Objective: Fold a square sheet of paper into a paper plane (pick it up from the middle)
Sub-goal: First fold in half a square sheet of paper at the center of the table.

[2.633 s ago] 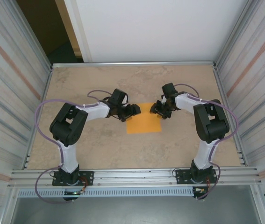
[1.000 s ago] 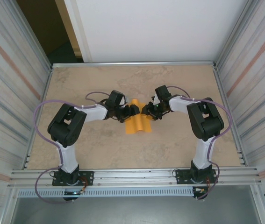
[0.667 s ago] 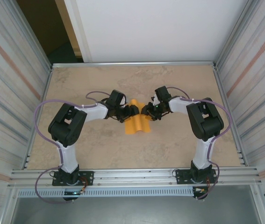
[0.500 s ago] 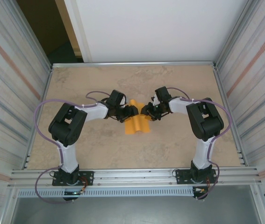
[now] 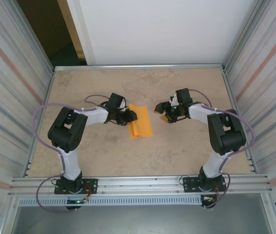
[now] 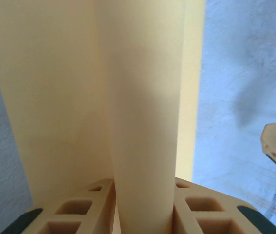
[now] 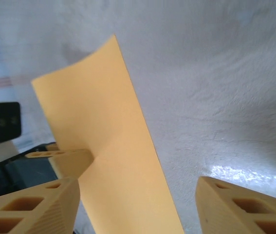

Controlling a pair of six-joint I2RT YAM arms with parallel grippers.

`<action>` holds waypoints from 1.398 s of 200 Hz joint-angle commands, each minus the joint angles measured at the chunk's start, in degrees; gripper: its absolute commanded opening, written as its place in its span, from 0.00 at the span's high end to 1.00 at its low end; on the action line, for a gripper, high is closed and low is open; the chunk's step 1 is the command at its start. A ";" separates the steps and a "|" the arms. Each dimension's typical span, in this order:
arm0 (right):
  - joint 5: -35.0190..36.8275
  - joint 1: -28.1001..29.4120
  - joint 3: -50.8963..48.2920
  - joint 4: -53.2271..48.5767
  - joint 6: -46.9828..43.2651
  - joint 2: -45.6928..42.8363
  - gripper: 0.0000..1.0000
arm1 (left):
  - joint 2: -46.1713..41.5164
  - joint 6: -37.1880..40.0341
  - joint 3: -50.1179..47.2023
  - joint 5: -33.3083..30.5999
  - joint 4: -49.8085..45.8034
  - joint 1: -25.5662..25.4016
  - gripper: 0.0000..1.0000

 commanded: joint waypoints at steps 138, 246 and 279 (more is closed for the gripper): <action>-22.42 1.53 5.12 16.40 3.04 -2.22 0.07 | -9.60 -13.48 2.71 29.35 25.79 5.67 0.68; -22.67 1.43 3.70 16.70 3.37 -4.50 0.37 | -8.19 -4.67 3.17 24.69 12.78 6.59 0.68; -21.57 0.87 2.87 15.48 3.49 -5.08 0.53 | -8.12 -3.52 3.40 23.10 10.55 6.67 0.68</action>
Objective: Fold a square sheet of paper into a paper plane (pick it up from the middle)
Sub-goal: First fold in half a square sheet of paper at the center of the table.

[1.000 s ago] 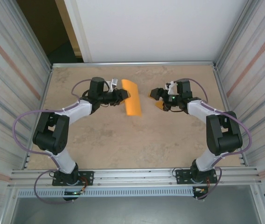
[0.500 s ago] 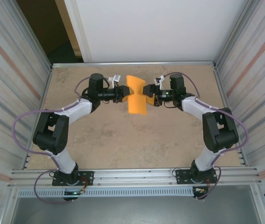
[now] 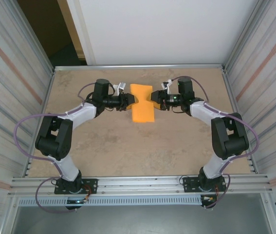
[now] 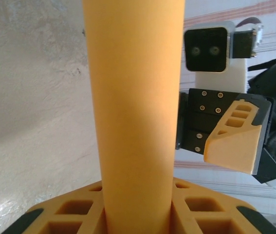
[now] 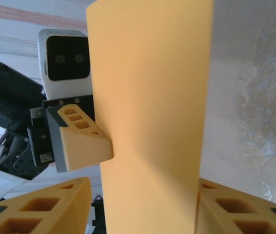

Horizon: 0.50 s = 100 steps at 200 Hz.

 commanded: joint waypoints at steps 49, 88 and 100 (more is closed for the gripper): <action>2.62 -0.88 -1.88 -2.80 -0.98 -4.01 0.80 | 0.53 2.13 1.43 -1.97 -2.61 0.49 0.68; 5.01 -1.24 0.54 -6.12 -3.27 -4.57 1.00 | -0.11 1.78 1.43 -1.96 -2.66 0.45 0.64; 5.07 -1.33 1.23 -6.92 -3.58 -4.68 1.00 | -0.70 1.99 1.44 -2.22 -2.89 0.58 0.55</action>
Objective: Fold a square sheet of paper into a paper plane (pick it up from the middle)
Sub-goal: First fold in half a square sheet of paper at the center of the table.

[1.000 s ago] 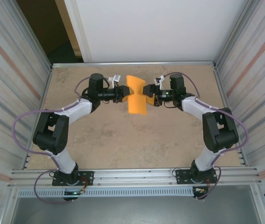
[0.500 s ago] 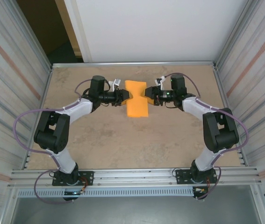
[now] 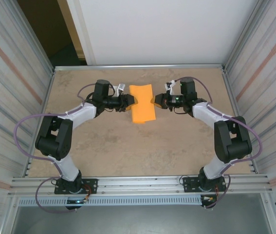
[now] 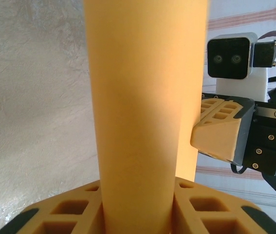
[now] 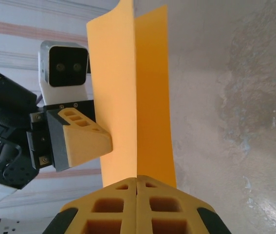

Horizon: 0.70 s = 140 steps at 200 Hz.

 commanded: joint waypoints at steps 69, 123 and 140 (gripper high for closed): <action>7.01 -7.06 6.24 -21.42 -11.30 -9.36 1.00 | -9.39 4.67 -4.61 -9.20 -4.94 7.30 0.08; 14.65 -5.33 15.24 -38.24 -17.92 -12.10 1.00 | -11.80 7.35 -5.30 -11.07 -7.22 8.51 0.01; 17.84 -1.81 17.25 -40.51 -17.58 -10.05 1.00 | -11.10 6.40 -5.88 -10.58 -6.05 8.37 0.01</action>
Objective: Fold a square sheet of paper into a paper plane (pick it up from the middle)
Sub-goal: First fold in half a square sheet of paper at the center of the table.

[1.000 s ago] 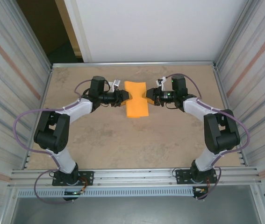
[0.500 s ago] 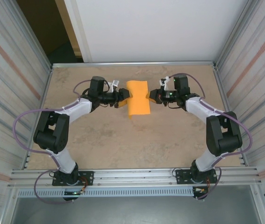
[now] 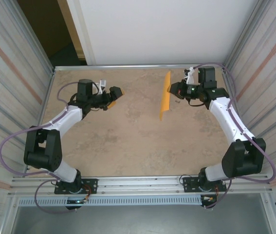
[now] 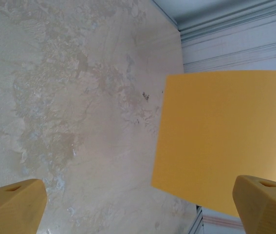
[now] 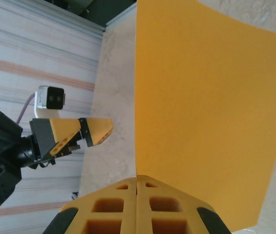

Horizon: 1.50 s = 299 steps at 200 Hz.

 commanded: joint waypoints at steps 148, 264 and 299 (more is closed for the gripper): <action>5.22 14.18 -19.05 28.01 14.77 15.60 1.00 | 6.49 3.17 -4.45 -4.29 -2.46 -9.86 0.13; 8.61 12.61 -22.79 26.89 14.62 19.39 1.00 | 17.10 9.54 7.20 -9.98 -15.27 -18.61 0.30; 7.57 11.81 -23.54 28.30 16.36 20.28 0.99 | 20.71 10.54 12.99 -12.71 -19.75 -20.00 0.34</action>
